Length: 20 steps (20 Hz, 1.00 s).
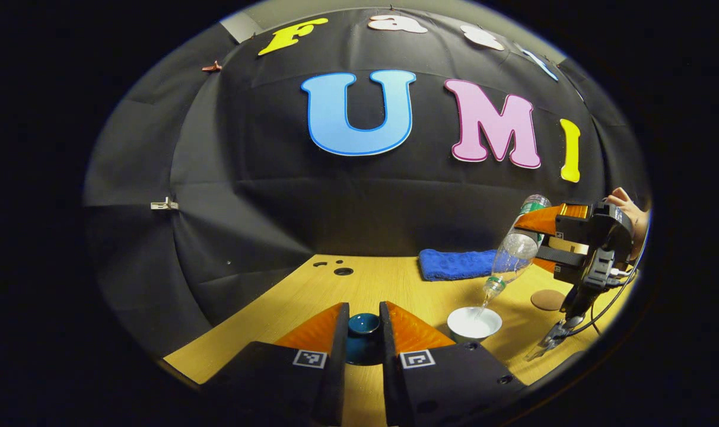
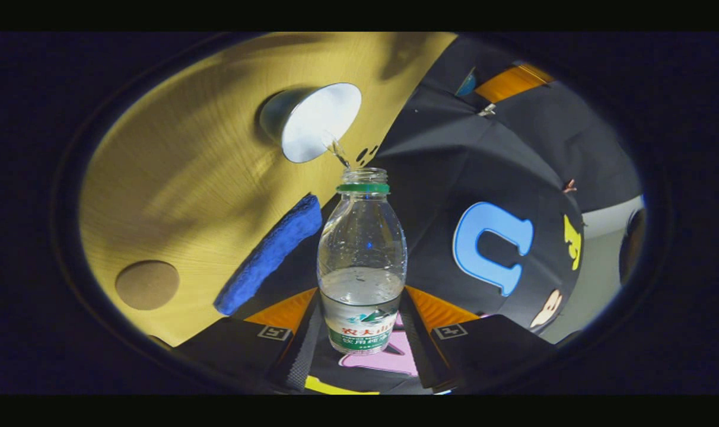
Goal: Open the teacup lid with one hand, grasp the water bottle and pour water into the teacup with the other hand; after pouring, place the water bottle on the coaster and then close the teacup lid.
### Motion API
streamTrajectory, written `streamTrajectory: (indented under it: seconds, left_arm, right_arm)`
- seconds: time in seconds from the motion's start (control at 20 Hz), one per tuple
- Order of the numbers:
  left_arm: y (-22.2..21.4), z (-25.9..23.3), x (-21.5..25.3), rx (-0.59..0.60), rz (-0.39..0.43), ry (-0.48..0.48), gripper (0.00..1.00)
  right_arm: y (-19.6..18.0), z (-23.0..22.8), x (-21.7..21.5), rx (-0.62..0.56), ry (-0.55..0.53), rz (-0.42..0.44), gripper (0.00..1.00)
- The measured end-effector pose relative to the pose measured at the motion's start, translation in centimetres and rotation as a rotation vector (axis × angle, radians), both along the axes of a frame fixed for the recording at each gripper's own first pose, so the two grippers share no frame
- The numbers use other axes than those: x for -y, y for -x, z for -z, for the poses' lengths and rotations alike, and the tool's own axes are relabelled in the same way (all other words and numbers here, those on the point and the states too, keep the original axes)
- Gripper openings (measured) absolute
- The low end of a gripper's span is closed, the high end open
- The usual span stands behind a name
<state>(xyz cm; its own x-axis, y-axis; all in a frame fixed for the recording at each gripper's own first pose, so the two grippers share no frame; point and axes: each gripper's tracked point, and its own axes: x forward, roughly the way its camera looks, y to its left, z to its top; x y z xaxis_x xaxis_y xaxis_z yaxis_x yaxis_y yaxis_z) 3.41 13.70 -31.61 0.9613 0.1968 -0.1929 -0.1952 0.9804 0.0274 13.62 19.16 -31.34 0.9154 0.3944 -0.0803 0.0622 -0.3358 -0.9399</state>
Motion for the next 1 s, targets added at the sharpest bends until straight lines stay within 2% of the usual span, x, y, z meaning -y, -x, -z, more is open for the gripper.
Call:
streamTrajectory:
  seconds: [0.15,0.2,0.25,0.4,0.45,0.5,0.65,0.7,0.95,1.0]
  left_arm:
    - [0.3,-0.1,0.0,0.008,0.000,0.002,0.31]
    - [0.4,-0.2,0.0,0.009,0.001,0.004,0.30]
    - [0.4,-0.2,0.0,0.010,0.002,0.007,0.30]
    - [0.3,-0.2,0.1,0.013,0.005,0.009,0.30]
    - [0.4,-0.3,0.1,0.013,0.006,0.008,0.26]
    - [0.3,-0.3,0.1,0.013,0.006,0.007,0.30]
    - [0.2,-0.5,0.0,0.018,0.004,-0.002,0.30]
    - [0.2,-0.6,0.0,0.020,0.002,-0.005,0.30]
    - [-0.1,-0.5,0.3,0.012,-0.008,-0.017,0.30]
    - [-0.3,-0.5,0.5,0.011,-0.009,-0.019,0.26]
  right_arm:
    - [-0.2,-0.4,-0.1,0.036,0.028,-0.039,0.72]
    - [-0.2,-0.5,-0.2,0.046,0.037,-0.052,0.68]
    - [-0.1,-0.4,-0.1,0.049,0.041,-0.060,0.72]
    - [0.1,-0.5,-0.1,0.048,0.045,-0.066,0.72]
    - [0.1,-0.5,-0.1,0.042,0.040,-0.062,0.72]
    - [0.0,-0.4,0.0,0.032,0.023,-0.054,0.72]
    - [0.0,0.6,0.5,-0.059,-0.117,-0.008,0.70]
    - [0.3,1.1,0.9,-0.098,-0.175,0.015,0.72]
    - [1.4,3.3,0.9,-0.301,-0.510,0.135,0.72]
    - [1.7,3.6,0.9,-0.342,-0.582,0.163,0.72]
